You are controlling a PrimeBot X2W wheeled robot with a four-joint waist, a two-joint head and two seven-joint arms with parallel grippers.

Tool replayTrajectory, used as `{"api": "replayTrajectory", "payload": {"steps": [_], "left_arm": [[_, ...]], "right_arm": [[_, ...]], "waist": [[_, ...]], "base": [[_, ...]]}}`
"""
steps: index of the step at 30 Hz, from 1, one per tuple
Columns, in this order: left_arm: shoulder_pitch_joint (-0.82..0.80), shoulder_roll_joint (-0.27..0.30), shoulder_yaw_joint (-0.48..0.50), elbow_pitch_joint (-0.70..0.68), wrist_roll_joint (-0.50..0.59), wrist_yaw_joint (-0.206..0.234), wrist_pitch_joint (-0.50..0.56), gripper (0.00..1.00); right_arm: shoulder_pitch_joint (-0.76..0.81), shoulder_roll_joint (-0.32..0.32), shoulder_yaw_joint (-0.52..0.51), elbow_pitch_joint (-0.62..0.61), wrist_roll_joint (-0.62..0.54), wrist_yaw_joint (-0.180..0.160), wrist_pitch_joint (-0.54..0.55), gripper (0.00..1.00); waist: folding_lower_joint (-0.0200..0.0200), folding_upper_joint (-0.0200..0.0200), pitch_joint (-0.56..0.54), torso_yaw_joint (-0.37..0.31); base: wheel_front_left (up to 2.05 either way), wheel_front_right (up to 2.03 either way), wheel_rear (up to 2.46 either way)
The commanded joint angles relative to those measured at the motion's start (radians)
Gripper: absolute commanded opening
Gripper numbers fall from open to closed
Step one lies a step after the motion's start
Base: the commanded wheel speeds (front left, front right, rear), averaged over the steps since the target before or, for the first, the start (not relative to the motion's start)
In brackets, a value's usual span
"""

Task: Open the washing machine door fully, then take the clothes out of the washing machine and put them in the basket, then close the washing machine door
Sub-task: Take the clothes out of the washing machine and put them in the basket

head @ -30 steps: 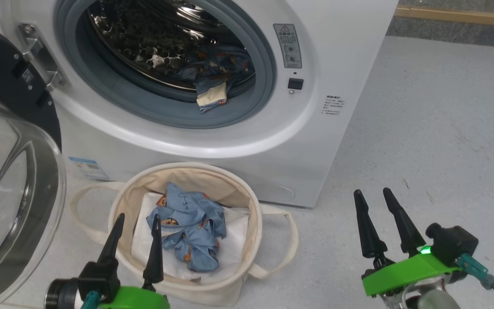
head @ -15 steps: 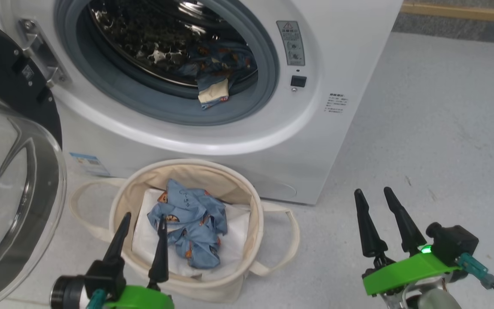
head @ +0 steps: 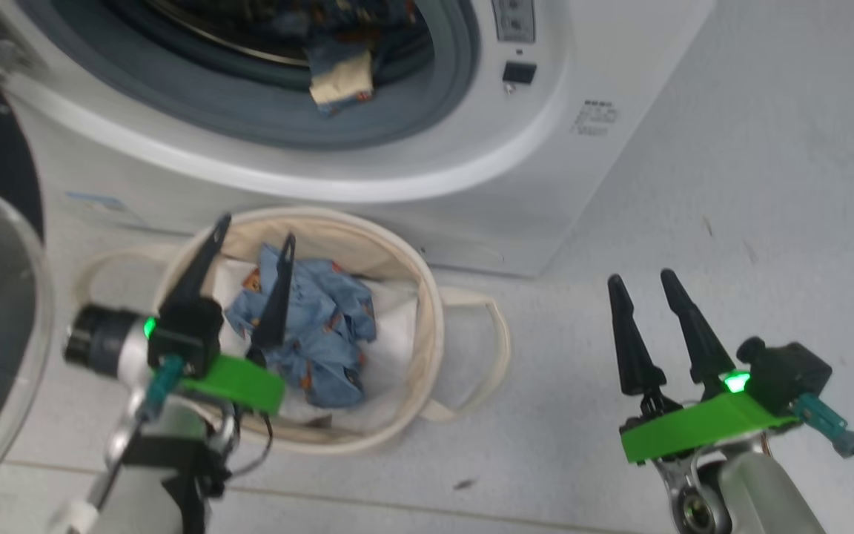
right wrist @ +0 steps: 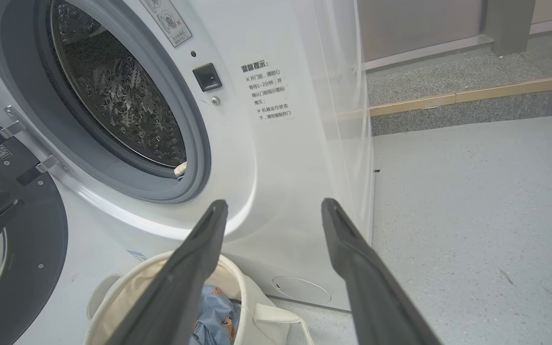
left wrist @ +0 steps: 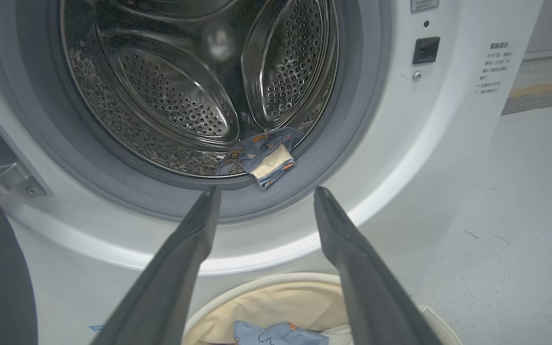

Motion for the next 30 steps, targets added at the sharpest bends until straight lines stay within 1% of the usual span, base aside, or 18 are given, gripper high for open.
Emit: {"api": "replayTrajectory", "payload": {"steps": [1, 4, 9, 13, 16, 18, 21, 30], "left_arm": [[-0.044, 0.035, 0.026, -0.013, 0.006, -0.011, -0.005, 1.00], [-0.113, 0.061, 0.024, 0.018, 0.011, -0.024, -0.005, 1.00], [-0.238, 0.106, -0.003, 0.072, 0.029, -0.061, -0.005, 1.00], [-0.347, 0.144, -0.038, 0.107, 0.036, -0.091, -0.005, 1.00], [-0.431, 0.175, -0.074, 0.153, 0.044, -0.106, -0.004, 1.00], [-0.486, 0.189, -0.094, 0.188, 0.040, -0.111, 0.001, 1.00], [-0.553, 0.197, -0.110, 0.249, -0.004, -0.116, 0.019, 1.00], [-0.710, 0.236, -0.235, 0.437, -0.046, -0.118, 0.043, 1.00]], "right_arm": [[-0.027, 0.002, 0.031, -0.037, 0.001, 0.000, -0.012, 1.00], [-0.049, 0.002, 0.041, -0.042, 0.005, 0.000, -0.012, 1.00], [-0.080, 0.002, 0.054, -0.049, 0.012, 0.000, -0.012, 1.00], [-0.101, 0.002, 0.061, -0.056, 0.023, 0.000, -0.012, 1.00], [-0.116, 0.002, 0.066, -0.060, 0.028, 0.000, -0.012, 1.00], [-0.126, 0.002, 0.068, -0.063, 0.035, 0.000, -0.012, 1.00], [-0.137, 0.002, 0.070, -0.066, 0.050, 0.000, -0.012, 1.00], [-0.148, 0.002, 0.057, -0.073, 0.075, 0.000, -0.012, 1.00]], "waist": [[0.0000, 0.0000, 0.056, -0.024], [0.0000, 0.0000, 0.103, -0.038], [0.0000, 0.0000, 0.173, -0.055], [0.0000, 0.0000, 0.216, -0.072], [0.0000, 0.0000, 0.247, -0.088], [0.0000, 0.0000, 0.264, -0.100], [0.0000, 0.0000, 0.279, -0.121], [0.0000, 0.0000, 0.286, -0.162]], "base": [[0.00, 0.00, 0.00], [0.00, 0.00, 0.00], [0.00, 0.00, 0.00], [0.00, 0.00, 0.00], [0.00, 0.00, 0.00], [0.00, 0.00, 0.00], [0.00, 0.00, 0.00], [0.00, 0.00, 0.00]]}}
